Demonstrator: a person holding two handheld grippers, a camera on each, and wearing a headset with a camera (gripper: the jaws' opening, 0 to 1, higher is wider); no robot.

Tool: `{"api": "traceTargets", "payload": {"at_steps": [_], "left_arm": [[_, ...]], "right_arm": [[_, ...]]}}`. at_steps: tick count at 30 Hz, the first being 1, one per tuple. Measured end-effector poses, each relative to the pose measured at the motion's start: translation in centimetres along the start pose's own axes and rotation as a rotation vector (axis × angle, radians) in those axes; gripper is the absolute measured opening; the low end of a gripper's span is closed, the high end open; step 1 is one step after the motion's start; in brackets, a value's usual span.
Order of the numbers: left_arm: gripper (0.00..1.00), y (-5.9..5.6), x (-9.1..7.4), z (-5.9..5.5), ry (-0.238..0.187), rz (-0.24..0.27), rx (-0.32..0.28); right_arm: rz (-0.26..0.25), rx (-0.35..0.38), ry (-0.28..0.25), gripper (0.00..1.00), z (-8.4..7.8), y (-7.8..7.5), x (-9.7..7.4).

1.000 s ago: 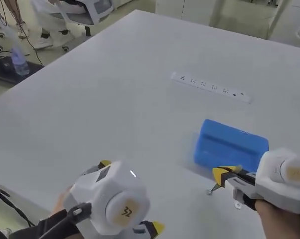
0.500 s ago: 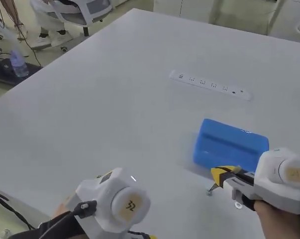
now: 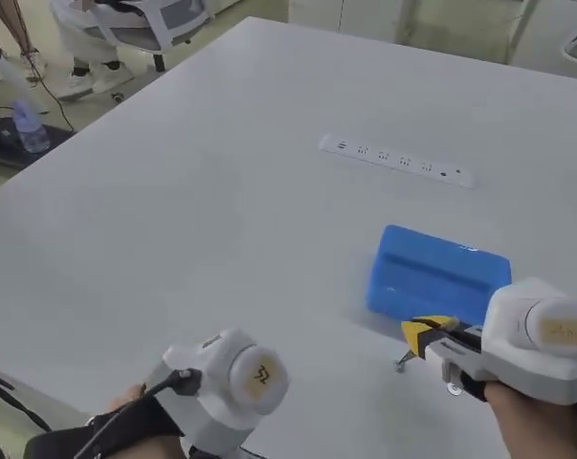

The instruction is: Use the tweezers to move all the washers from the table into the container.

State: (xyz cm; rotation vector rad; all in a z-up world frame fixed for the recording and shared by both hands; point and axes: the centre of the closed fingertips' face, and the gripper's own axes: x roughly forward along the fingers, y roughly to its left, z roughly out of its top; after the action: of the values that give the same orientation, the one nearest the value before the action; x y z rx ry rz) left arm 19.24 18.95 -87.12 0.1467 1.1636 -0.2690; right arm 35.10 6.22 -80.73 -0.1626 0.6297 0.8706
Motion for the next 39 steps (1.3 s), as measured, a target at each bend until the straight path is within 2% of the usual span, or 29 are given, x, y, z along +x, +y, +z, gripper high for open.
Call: {"api": "traceTargets", "payload": {"at_steps": [1,2,4,6,11,13,21,23,25,27,28,30,34,35,36,37,39], "left_arm": [[1.00,-0.1,0.0,-0.2,0.017,-0.010,-0.016],[1.00,0.1,-0.1,0.2,-0.004,0.003,0.025],[1.00,0.2,0.1,0.4,0.003,0.003,0.028],[1.00,-0.4,-0.4,0.5,0.001,0.000,0.034],[1.00,0.1,0.3,0.3,-0.009,-0.019,0.047],[1.00,0.4,0.3,0.5,-0.012,-0.001,0.056],[1.00,-0.2,-0.1,0.3,0.003,-0.006,0.052],[1.00,-0.2,-0.4,0.4,-0.012,-0.006,0.037],[1.00,-0.3,-1.1,1.0,-0.047,0.002,0.024],[1.00,0.1,-1.9,2.2,-0.120,0.021,0.006],[1.00,0.8,-2.3,2.8,-0.164,0.043,-0.010],[1.00,1.1,-3.1,3.6,-0.227,0.060,-0.026],[1.00,1.6,-5.0,4.5,-0.328,0.098,-0.044],[1.00,1.8,-5.7,5.2,-0.392,0.124,-0.048],[1.00,1.9,-6.0,5.4,-0.415,0.134,-0.049],[1.00,1.8,-6.4,6.1,-0.480,0.146,-0.046],[1.00,1.8,-6.8,6.7,-0.532,0.169,-0.027]], "right_arm": [[0.005,0.001,0.001,0.03,0.0,0.0,0.0],[0.005,0.000,0.002,0.03,0.0,-0.1,0.0],[0.004,-0.015,0.005,0.03,0.0,-0.1,0.0],[0.009,-0.016,0.005,0.03,0.0,0.0,-0.1],[0.013,-0.026,0.009,0.03,0.0,-0.1,0.0],[0.017,-0.023,0.011,0.03,-0.1,0.0,-0.1],[0.019,-0.025,0.011,0.03,0.0,-0.2,0.0],[0.022,-0.032,0.015,0.04,0.0,-0.1,0.0],[0.027,-0.034,0.018,0.03,0.0,-0.1,-0.1],[0.032,-0.028,0.016,0.03,0.0,-0.2,-0.3],[0.035,-0.027,0.020,0.03,-0.1,-0.1,-0.3],[0.034,-0.036,0.025,0.03,-0.2,-0.2,-0.3],[0.036,-0.036,0.031,0.03,-0.4,-0.3,-0.3],[0.037,-0.038,0.034,0.03,-0.5,-0.4,-0.2],[0.038,-0.039,0.038,0.03,-0.6,-0.3,-0.2],[0.038,-0.042,0.041,0.03,-0.7,-0.4,-0.1],[0.037,-0.048,0.044,0.03,-0.7,-0.2,-0.1]]}}
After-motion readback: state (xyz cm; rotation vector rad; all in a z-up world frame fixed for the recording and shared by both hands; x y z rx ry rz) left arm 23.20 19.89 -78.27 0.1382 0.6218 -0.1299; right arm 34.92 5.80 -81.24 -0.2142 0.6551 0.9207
